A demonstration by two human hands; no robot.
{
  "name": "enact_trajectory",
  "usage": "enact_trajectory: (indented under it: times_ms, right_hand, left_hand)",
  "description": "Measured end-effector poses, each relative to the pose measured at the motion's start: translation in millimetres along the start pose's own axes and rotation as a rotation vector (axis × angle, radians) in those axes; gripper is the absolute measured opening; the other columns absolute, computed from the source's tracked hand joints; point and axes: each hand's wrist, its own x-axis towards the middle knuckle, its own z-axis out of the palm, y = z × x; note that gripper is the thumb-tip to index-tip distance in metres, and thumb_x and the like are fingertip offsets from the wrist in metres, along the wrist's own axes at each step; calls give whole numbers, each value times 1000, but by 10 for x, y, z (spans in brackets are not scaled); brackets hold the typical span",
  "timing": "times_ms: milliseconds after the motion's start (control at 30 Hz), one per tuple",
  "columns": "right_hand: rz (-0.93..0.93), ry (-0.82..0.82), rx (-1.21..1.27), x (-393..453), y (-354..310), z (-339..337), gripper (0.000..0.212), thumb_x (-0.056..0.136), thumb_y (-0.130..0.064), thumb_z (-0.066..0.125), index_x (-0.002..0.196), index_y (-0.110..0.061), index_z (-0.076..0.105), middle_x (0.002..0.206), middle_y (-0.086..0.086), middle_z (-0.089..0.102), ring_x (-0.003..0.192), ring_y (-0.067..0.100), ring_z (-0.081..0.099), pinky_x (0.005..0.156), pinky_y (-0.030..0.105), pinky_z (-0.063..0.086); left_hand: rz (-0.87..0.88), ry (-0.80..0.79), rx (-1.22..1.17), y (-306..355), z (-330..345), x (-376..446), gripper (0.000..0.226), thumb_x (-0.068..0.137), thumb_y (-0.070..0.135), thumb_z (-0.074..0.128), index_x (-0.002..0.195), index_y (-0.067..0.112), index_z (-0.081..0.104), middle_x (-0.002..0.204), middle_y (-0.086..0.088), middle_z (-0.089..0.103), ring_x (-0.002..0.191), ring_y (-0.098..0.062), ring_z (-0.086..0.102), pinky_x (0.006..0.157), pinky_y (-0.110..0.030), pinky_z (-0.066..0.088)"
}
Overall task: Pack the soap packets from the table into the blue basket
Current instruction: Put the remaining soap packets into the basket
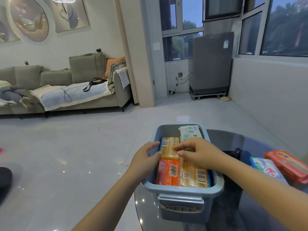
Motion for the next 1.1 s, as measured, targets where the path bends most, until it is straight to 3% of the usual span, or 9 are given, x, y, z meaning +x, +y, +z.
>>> enact_trajectory:
  times_ms: [100,200,333,400,567,733,867,1000,1100]
  right_hand:
    - [-28,87,65,-213,-3,-108,21,88,-34,56,101,-49,60,96,-33,54,84,-16,50,64,7,37]
    - [-19,150,115,-453,1,-233,21,87,-35,57,90,-55,56,91,-33,57,82,-10,56,60,8,40]
    - [11,280,151,-746,126,-394,18,86,-35,58,93,-51,61,92,-28,65,84,-2,61,73,17,46]
    - [27,344,184,-880,233,-467,16,85,-35,59,93,-48,64,90,-26,68,86,-5,61,74,17,46]
    - [128,478,278,-1198,640,-668,16,86,-27,60,91,-38,70,87,-14,73,89,3,66,81,26,49]
    - [290,533,247,-1391,1082,-823,20,86,-21,62,85,-39,68,77,-22,70,77,-6,63,65,8,44]
    - [476,529,207,-1435,1481,-800,16,87,-18,60,98,-26,69,96,-5,69,92,13,62,77,27,49]
    - [605,509,131,-1389,1814,-774,26,89,-19,58,114,-16,64,114,4,65,90,10,58,59,15,41]
    - [701,440,117,-1351,2002,-763,34,90,-20,56,123,-17,58,127,4,58,102,14,55,62,15,39]
  left_hand:
    - [64,52,65,105,19,-107,37,93,28,52,129,31,52,150,5,37,136,-15,36,99,-24,32]
    - [173,85,63,294,101,-218,30,93,29,51,122,36,56,140,17,42,126,-9,44,86,-6,37]
    - [240,11,-110,608,404,-350,24,91,25,53,109,38,62,130,14,56,122,-6,51,98,-29,45]
    - [251,-18,-214,762,603,-411,24,90,19,54,101,37,65,117,14,64,114,-2,56,99,-28,44]
    - [279,-53,-350,1046,1134,-460,26,92,14,52,106,30,67,106,21,65,100,17,55,77,3,42]
    - [190,-159,-403,1219,1714,-397,25,92,13,52,105,29,66,90,25,62,78,28,53,60,4,40]
    - [106,-203,-372,1120,2167,-276,27,92,14,51,117,19,63,96,17,61,69,31,51,54,5,38]
    - [-17,-226,-338,976,2532,-124,29,93,13,50,119,11,62,81,21,54,59,21,55,47,2,38]
    - [-116,-265,-229,872,2760,25,21,91,18,49,75,12,61,64,9,53,49,0,44,40,-9,31]
